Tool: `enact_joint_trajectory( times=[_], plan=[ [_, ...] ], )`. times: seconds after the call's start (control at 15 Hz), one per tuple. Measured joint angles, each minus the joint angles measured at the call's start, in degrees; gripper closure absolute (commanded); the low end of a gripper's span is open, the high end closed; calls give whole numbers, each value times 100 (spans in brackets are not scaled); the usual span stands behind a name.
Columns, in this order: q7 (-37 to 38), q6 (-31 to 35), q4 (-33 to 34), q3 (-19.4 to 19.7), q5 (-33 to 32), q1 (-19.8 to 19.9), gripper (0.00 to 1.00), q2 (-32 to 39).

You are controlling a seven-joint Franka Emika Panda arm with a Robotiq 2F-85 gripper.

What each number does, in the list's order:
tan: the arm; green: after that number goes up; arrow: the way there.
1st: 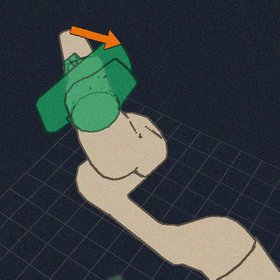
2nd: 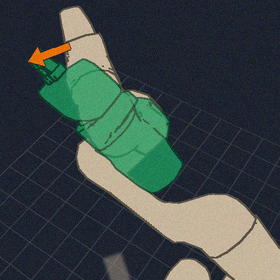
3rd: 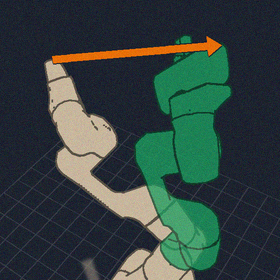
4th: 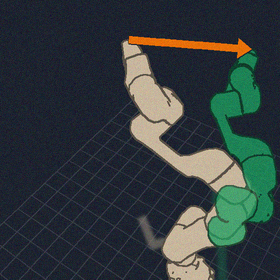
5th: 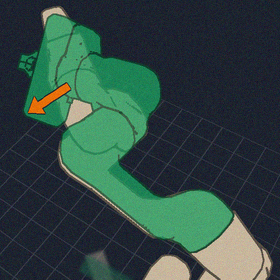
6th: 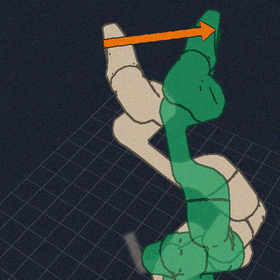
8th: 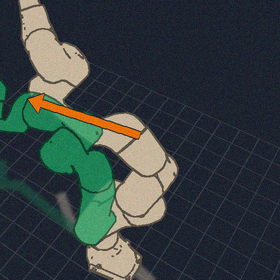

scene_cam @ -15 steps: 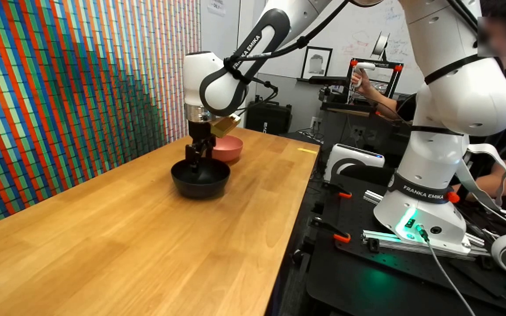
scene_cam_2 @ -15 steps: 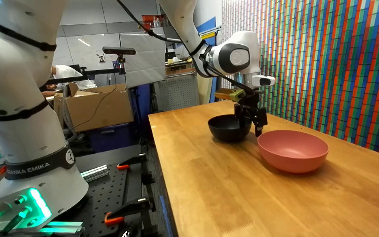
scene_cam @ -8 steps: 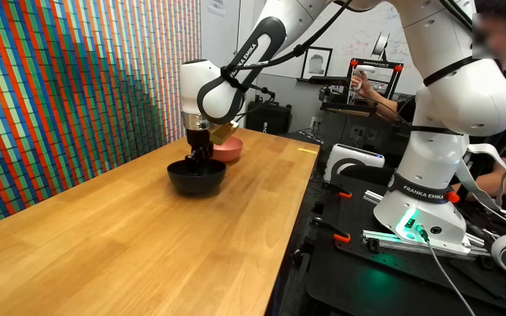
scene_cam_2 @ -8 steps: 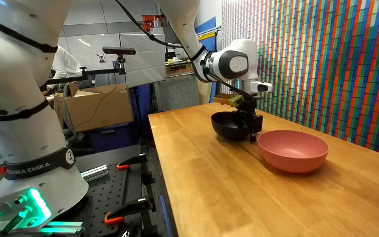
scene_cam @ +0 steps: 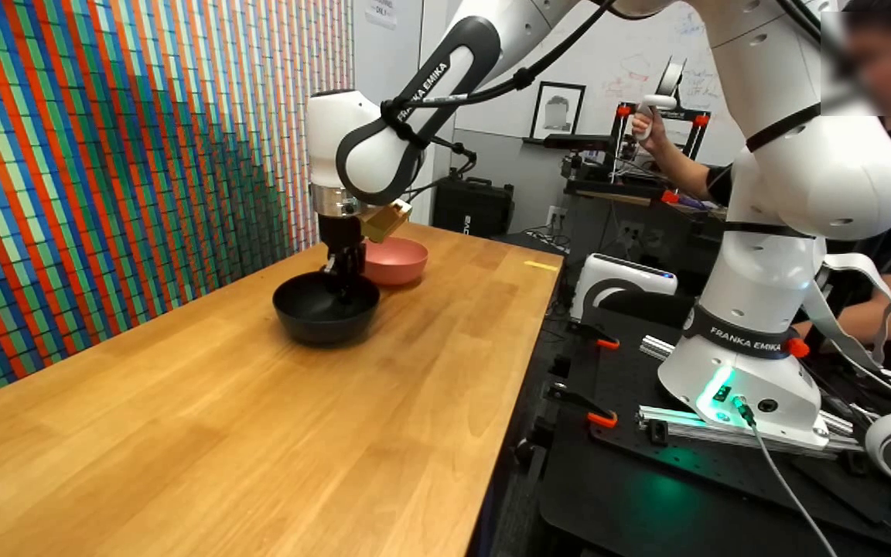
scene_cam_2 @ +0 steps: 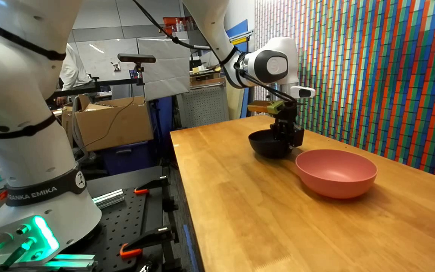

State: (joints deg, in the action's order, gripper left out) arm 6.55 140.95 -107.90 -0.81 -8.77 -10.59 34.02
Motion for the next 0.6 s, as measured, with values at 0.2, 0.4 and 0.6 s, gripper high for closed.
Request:
enact_joint_trajectory(
  times=[0.2, 0.4, 0.6],
  plan=[
    [-115, -168, 160, -16, 0, 1, 98, -54],
    [-197, -319, 267, -33, 0, 1, 98, -121],
    [-264, -456, 375, -36, 1, 3, 99, -135]
  ],
)
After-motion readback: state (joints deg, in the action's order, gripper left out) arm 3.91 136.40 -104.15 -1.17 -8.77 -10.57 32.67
